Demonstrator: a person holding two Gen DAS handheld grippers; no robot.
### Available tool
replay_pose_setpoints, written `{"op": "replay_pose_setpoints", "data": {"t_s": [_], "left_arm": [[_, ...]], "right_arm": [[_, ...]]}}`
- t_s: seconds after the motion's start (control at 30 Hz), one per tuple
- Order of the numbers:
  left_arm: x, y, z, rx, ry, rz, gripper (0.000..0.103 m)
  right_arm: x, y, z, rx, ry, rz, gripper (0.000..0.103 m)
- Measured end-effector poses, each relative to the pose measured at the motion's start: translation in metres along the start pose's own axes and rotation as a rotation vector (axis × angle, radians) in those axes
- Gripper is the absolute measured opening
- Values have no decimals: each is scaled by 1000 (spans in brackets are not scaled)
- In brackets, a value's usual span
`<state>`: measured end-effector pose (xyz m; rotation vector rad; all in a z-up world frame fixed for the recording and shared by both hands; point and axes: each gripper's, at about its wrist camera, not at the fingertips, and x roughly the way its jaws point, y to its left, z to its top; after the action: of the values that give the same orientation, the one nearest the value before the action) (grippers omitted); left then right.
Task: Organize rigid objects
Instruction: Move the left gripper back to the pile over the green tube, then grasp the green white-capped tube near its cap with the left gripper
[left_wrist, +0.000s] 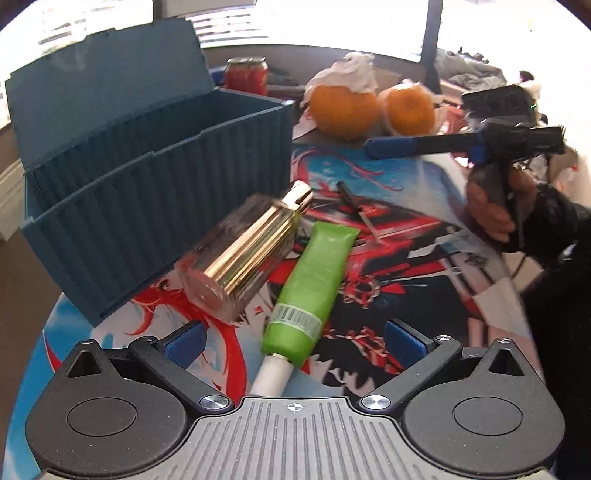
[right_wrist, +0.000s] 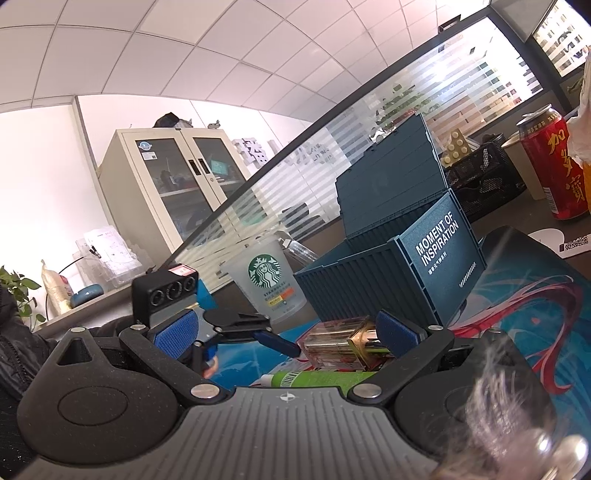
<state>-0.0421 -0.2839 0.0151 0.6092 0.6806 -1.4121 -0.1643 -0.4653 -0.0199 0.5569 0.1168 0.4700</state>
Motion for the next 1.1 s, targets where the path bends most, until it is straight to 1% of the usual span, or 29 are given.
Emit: {"op": "replay_pose_setpoints", "data": {"t_s": [0.07, 0.2, 0.43, 0.6, 0.67, 0.7, 0.73, 0.77, 0.83, 0.87, 0.93, 1.0, 1.1], "left_arm": [[5, -1, -1, -1, 13, 4, 103], [7, -10, -1, 46, 8, 23, 103], [6, -18, -3, 37, -2, 22, 103], [8, -30, -3, 28, -27, 28, 102], [9, -34, -1, 20, -27, 38, 100], [9, -37, 0, 26, -27, 36, 95], [8, -39, 1, 28, -27, 31, 87], [8, -42, 2, 32, -26, 29, 82], [7, -48, 4, 40, -22, 22, 64], [7, -50, 4, 43, -20, 20, 60], [6, -56, 4, 52, -18, 14, 44], [6, -60, 4, 57, -18, 12, 35], [7, -66, 6, 29, -12, 38, 31]], "right_arm": [[0, 1, 0, 1, 1, -4, 103], [0, 0, 0, 2, 1, -6, 103], [1, 0, 0, 3, 1, -8, 103], [1, -1, 0, 3, 1, -14, 103], [1, -1, 0, 4, 1, -15, 103], [1, -2, 0, 4, 1, -16, 103], [1, -2, 0, 4, 1, -16, 103], [1, -2, 0, 4, 1, -16, 103], [1, -2, -1, 4, 0, -19, 103], [1, -2, -1, 4, 0, -21, 103], [1, -2, -1, 3, 0, -21, 103], [1, -2, -1, 3, -2, -23, 103], [1, -3, -1, 6, -6, -27, 103]]}}
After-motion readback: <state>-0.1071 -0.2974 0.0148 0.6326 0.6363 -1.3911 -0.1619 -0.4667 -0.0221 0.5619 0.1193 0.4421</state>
